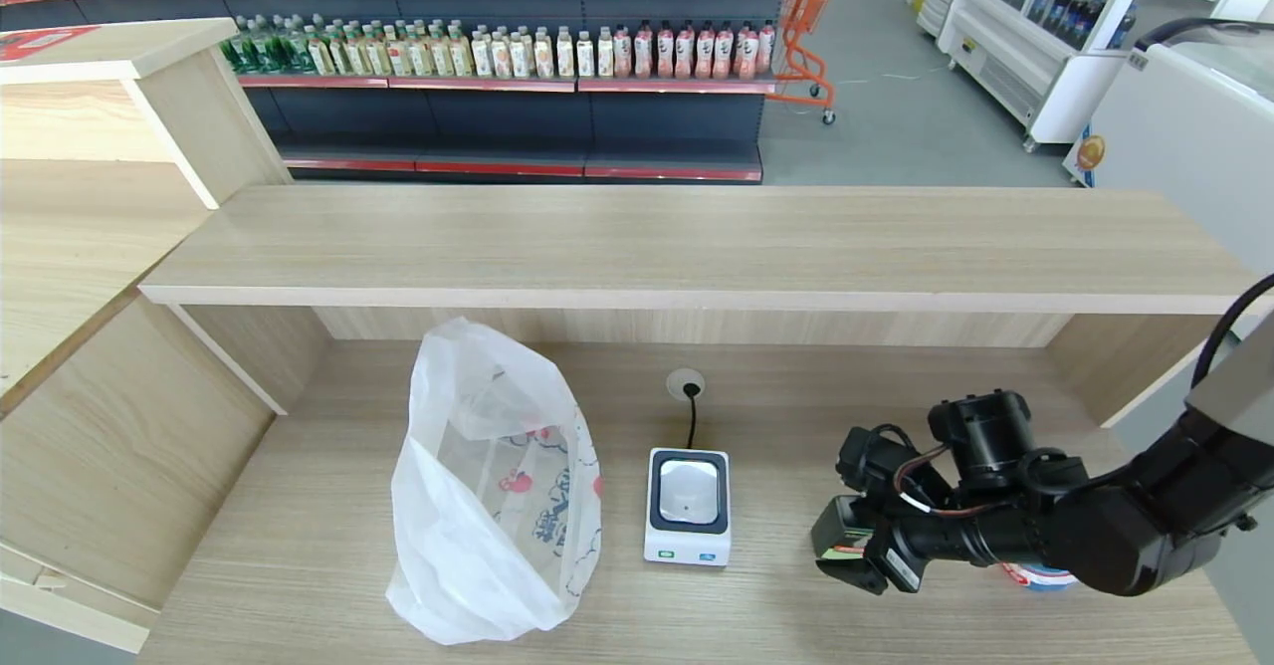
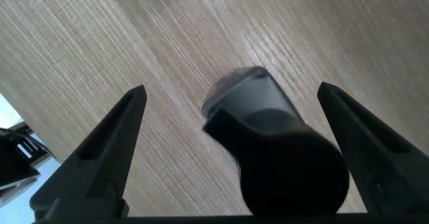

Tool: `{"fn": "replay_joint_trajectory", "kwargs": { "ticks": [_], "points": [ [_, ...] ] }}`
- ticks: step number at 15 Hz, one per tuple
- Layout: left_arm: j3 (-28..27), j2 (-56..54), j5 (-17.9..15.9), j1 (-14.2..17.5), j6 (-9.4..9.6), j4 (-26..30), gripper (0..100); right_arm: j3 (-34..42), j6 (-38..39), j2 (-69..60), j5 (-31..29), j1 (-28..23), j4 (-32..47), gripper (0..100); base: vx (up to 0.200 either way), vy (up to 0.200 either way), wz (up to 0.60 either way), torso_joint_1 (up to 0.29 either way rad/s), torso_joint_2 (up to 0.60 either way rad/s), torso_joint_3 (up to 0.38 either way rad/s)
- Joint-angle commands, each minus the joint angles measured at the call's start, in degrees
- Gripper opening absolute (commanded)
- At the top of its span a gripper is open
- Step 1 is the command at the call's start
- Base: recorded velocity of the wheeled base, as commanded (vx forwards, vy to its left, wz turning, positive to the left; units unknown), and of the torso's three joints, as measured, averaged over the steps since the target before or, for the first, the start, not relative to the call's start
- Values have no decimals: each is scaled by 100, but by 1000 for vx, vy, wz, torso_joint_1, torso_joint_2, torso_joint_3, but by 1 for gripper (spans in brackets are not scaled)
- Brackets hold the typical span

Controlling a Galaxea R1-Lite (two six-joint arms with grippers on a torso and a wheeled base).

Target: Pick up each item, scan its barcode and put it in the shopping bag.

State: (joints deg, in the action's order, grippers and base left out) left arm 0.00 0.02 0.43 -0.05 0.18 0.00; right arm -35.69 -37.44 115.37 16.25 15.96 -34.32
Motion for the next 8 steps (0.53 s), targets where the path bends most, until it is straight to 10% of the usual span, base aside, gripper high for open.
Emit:
{"fn": "replay_joint_trajectory", "kwargs": {
  "ticks": [1, 4, 5, 8],
  "points": [
    [0, -2, 1, -4, -1, 0, 100, -166, 0, 310, 1, 74, -93, 100, 0, 0, 0, 0, 0, 0],
    [0, -2, 1, 5, -1, 0, 100, -263, -9, 416, 54, 180, -198, 100, 0, 0, 0, 0, 0, 0],
    [0, -2, 1, -4, -1, 0, 100, -307, 0, 469, 54, 224, -242, 0, 0, 0, 0, 0, 0, 0],
    [0, -2, 1, -4, -1, 0, 100, -298, 0, 416, 54, 241, -251, 0, 0, 0, 0, 0, 0, 0]
  ]
}}
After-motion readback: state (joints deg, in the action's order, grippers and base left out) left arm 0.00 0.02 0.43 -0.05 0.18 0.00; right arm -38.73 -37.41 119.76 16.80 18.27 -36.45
